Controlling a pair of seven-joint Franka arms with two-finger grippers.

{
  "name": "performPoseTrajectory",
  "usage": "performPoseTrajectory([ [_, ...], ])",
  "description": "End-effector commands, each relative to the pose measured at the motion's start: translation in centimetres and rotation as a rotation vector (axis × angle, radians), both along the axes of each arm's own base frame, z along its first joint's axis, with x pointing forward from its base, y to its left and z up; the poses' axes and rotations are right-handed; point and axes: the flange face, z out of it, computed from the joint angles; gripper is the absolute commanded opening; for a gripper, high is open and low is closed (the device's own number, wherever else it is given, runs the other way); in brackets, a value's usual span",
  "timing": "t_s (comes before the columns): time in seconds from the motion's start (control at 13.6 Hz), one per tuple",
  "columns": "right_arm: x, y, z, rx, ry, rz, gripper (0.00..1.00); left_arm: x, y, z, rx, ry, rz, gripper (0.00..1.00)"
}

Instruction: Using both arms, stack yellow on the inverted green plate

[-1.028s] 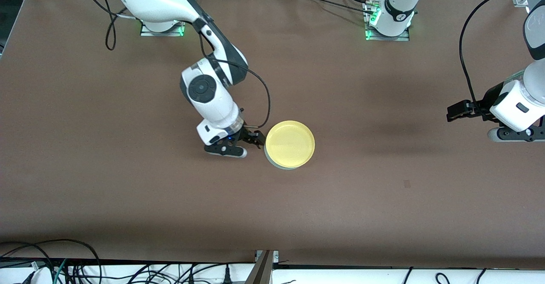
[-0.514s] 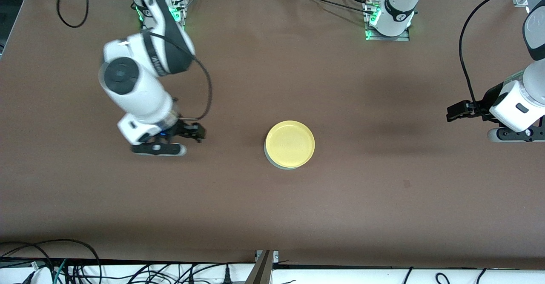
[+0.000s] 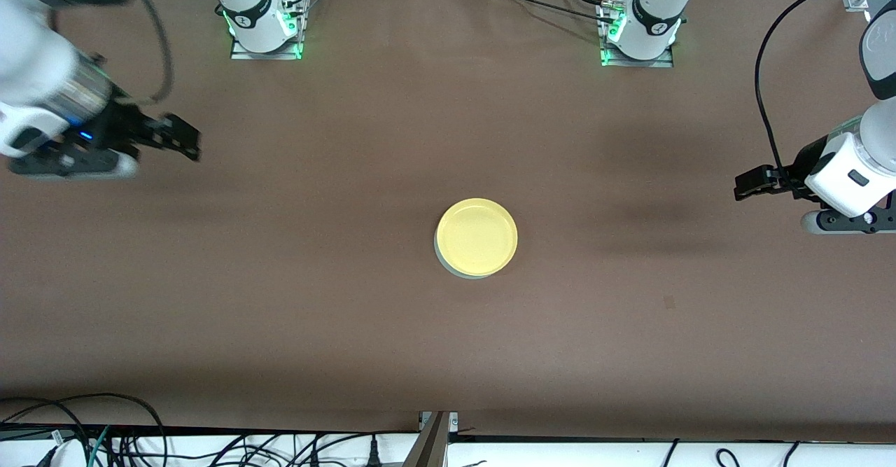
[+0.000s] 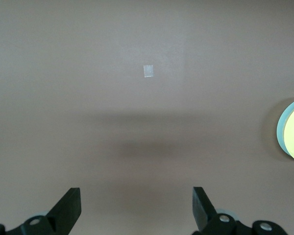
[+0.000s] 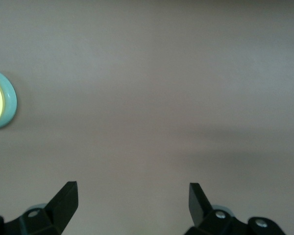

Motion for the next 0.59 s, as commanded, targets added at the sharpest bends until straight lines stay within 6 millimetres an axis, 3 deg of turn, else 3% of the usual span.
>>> performPoseTrajectory([
  [0.0, -2.5, -1.7, -0.1, -0.009, 0.015, 0.039, 1.00, 0.4, 0.1, 0.2, -0.038, 0.001, -0.001, 1.00],
  [0.07, -2.8, -3.8, -0.4, -0.024, 0.000, 0.012, 1.00, 0.4, 0.1, 0.2, -0.038, 0.001, -0.001, 1.00],
  [0.15, -3.2, -4.6, -1.0, -0.025, 0.006, -0.004, 1.00, 0.4, 0.1, 0.2, -0.038, 0.001, -0.001, 1.00],
  [0.37, -2.8, -6.7, -0.9, -0.022, -0.012, -0.047, 1.00, 0.4, 0.0, 0.2, -0.038, 0.001, -0.002, 1.00],
  [0.51, -3.0, -6.8, -0.7, -0.021, -0.004, -0.044, 1.00, 0.4, 0.0, 0.2, -0.038, 0.001, -0.002, 1.00],
])
